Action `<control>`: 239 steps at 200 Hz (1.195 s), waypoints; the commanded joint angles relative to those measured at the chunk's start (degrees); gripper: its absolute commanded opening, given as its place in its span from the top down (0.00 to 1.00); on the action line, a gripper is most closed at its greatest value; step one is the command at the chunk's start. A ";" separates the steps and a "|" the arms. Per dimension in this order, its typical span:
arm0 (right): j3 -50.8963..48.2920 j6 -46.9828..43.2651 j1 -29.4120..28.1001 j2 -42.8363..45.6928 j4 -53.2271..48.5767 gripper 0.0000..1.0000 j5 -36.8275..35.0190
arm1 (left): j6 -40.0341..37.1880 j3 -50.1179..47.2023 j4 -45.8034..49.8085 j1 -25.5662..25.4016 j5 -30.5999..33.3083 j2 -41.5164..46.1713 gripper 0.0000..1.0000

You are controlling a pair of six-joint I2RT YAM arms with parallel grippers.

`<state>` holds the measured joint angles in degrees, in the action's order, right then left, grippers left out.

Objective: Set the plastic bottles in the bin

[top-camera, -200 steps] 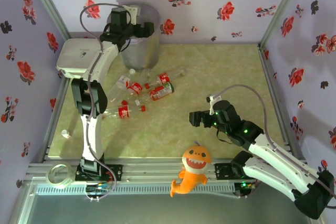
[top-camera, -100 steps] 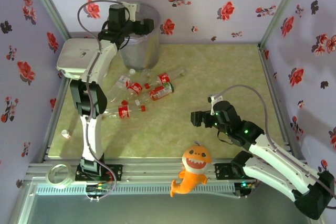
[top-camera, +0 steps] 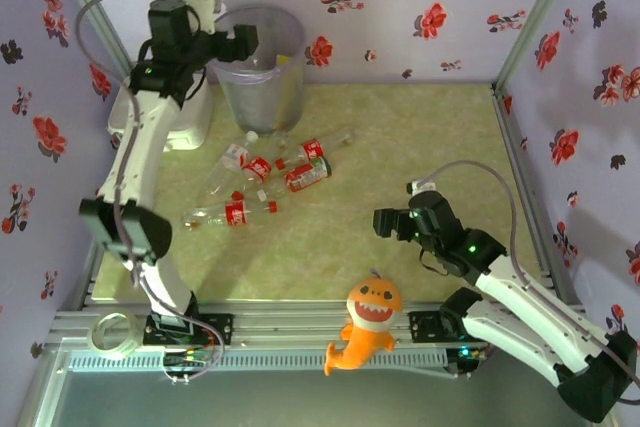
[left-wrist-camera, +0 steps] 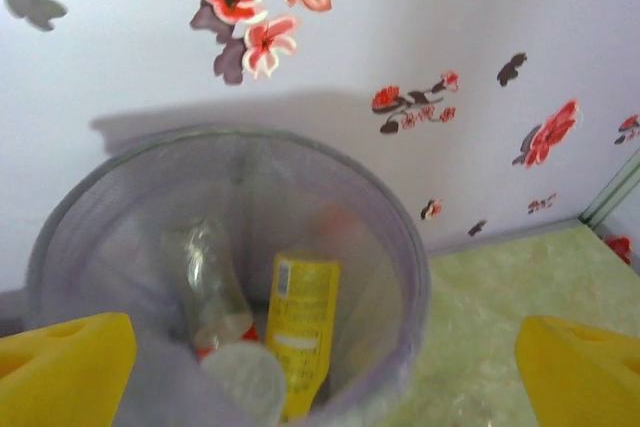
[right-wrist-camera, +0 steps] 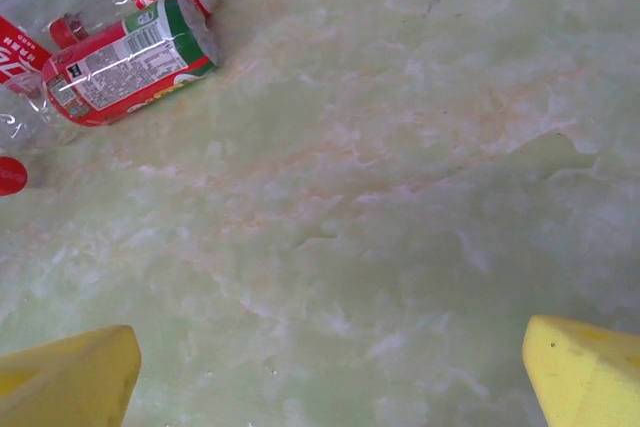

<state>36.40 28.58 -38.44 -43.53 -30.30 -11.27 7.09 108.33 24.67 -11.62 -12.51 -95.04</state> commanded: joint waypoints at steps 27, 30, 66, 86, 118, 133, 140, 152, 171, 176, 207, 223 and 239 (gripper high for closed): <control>5.34 -0.50 2.53 -1.57 -1.77 0.01 -1.56 | -1.96 -24.83 4.03 -0.20 6.30 16.65 0.03; 5.42 -0.54 2.76 -1.62 -1.78 0.01 -1.40 | -1.69 -26.16 4.45 -0.19 6.56 17.50 0.03; 5.87 -1.42 5.30 -1.99 -1.60 0.01 0.64 | 1.38 -39.17 12.49 -0.27 9.20 25.28 0.04; 5.94 -1.86 7.27 -3.00 -1.21 0.01 2.52 | 2.36 -44.59 15.93 -0.25 12.28 27.25 0.05; 6.49 -2.99 9.16 -5.58 0.36 0.01 5.70 | 4.28 -48.90 16.10 2.08 14.36 24.29 0.04; 6.75 -3.52 9.26 -6.30 1.11 0.01 6.79 | 4.90 -49.23 14.28 4.08 14.18 19.72 0.04; 6.84 -3.53 9.26 -6.42 1.42 0.01 7.27 | 4.73 -48.98 13.30 4.61 13.91 17.34 0.03; 7.01 -3.68 9.26 -6.34 1.56 0.01 7.87 | 4.25 -49.09 10.47 4.91 13.85 13.84 0.02; 7.41 -4.18 9.34 -5.96 0.44 0.01 7.71 | 3.68 -48.27 8.39 5.04 13.61 8.57 0.01; 7.60 -4.38 9.34 -5.70 -0.10 0.01 7.52 | 3.33 -48.22 7.89 5.04 13.27 7.45 0.01; 7.51 -5.02 9.85 -4.12 -2.10 0.01 7.22 | 1.07 -46.72 6.38 5.03 12.33 2.67 0.00; 7.24 -4.81 10.04 -3.84 -2.29 0.01 7.31 | 0.09 -45.54 6.14 5.24 12.43 0.59 0.00; 7.08 -4.38 10.13 -3.78 -2.13 0.01 7.48 | -0.25 -44.21 5.89 5.45 12.48 -1.59 0.01</control>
<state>42.09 24.82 -28.82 -47.99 -31.55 -4.25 8.95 61.08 32.56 -6.72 0.19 -94.00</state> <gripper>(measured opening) 0.993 0.996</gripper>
